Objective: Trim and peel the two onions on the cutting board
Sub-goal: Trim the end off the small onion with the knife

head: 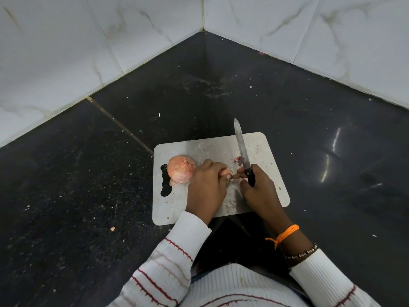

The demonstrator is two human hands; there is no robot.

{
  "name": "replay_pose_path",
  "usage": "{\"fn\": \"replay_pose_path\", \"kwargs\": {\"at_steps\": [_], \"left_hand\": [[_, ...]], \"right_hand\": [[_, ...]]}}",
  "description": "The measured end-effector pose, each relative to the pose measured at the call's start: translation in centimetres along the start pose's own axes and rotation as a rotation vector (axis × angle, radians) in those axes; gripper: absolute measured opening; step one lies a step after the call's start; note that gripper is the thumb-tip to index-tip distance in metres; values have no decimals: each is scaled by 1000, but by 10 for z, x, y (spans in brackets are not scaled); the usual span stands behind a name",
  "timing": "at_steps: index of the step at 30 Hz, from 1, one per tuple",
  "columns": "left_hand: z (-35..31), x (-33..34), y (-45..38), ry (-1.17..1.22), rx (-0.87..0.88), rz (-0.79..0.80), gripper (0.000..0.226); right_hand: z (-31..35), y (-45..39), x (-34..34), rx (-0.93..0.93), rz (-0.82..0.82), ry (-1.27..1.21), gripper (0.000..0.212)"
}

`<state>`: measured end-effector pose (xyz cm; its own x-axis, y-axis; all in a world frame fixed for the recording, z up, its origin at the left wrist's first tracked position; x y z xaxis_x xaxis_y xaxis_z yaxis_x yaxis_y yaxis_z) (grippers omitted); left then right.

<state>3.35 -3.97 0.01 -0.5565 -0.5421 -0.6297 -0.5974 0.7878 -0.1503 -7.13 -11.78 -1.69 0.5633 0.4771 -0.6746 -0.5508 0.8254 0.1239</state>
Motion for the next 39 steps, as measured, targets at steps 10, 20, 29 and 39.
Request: {"fn": "replay_pose_path", "kwargs": {"at_steps": [10,20,29,39], "left_hand": [[3,5,6,-11,-17,83,33],[1,7,-6,-36,6,-27,30],[-2,5,-8,-22,-21,-44,25],[-1,1,-13,27,-30,-48,13]], "right_hand": [[-4,9,-4,82,65,-123,13],[5,28,7,-10,192,119,17],[8,30,-1,-3,135,280,16],[15,34,10,-24,219,400,10]]}}
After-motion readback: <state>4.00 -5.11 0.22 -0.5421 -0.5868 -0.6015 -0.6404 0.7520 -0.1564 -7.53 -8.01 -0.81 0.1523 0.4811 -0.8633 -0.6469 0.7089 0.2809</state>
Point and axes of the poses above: each hand's wrist, its own y-axis away from the middle knuckle, its own x-axis out of the palm, z = x × y, the point moved 5 cm from there along -y, towards the middle knuckle, and after that the axes turned 11 degrees about y, right-handed, at the moved point
